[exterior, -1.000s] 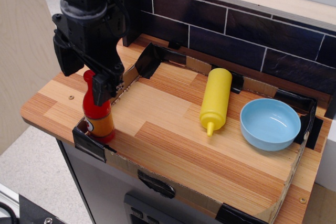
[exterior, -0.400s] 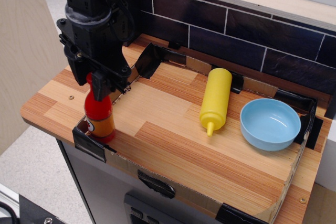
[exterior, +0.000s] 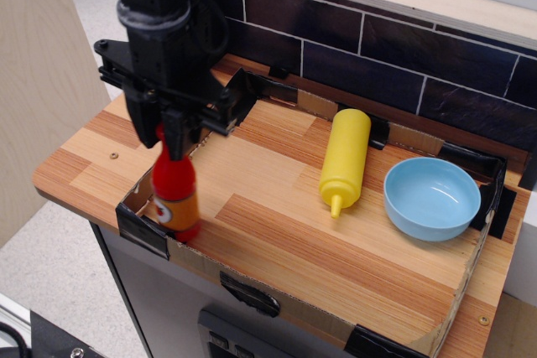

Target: Topple hot sauce bottle

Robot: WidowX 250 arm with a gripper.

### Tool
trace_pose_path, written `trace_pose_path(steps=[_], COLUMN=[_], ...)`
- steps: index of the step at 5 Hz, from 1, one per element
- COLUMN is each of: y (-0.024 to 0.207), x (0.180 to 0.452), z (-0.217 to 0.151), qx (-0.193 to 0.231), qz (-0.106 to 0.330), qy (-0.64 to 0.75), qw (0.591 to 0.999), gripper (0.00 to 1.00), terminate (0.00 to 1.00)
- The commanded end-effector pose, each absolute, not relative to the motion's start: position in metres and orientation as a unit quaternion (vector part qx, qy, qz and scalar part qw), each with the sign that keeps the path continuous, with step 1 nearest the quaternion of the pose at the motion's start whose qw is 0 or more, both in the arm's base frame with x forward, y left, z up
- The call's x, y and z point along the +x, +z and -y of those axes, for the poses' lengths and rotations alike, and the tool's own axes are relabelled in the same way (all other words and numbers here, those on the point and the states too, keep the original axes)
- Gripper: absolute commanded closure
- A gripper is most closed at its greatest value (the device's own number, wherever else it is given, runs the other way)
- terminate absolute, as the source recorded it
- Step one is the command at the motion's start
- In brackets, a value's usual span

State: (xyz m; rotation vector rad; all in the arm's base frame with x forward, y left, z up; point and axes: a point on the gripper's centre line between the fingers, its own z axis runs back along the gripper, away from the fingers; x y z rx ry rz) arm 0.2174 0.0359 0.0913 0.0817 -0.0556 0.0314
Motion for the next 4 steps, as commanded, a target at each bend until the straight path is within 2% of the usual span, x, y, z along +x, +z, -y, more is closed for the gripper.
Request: trace_pose_path(steps=[1,2,3,4], y=[0.115,0.114,0.111,0.101], x=[0.228,0.225,0.218,0.217], z=[-0.003,0.015,0.029,0.038], qx=[-0.041,-0.147,-0.164,-0.135], qz=[0.016,-0.030,-0.039,-0.036], qy=[0.065,0.198,0.320,0.438], qw=[0.997,0.969,0.932,0.888], gripper=[1.00,1.00,1.00,1.00], terminate=[0.00,0.00,0.00,0.00])
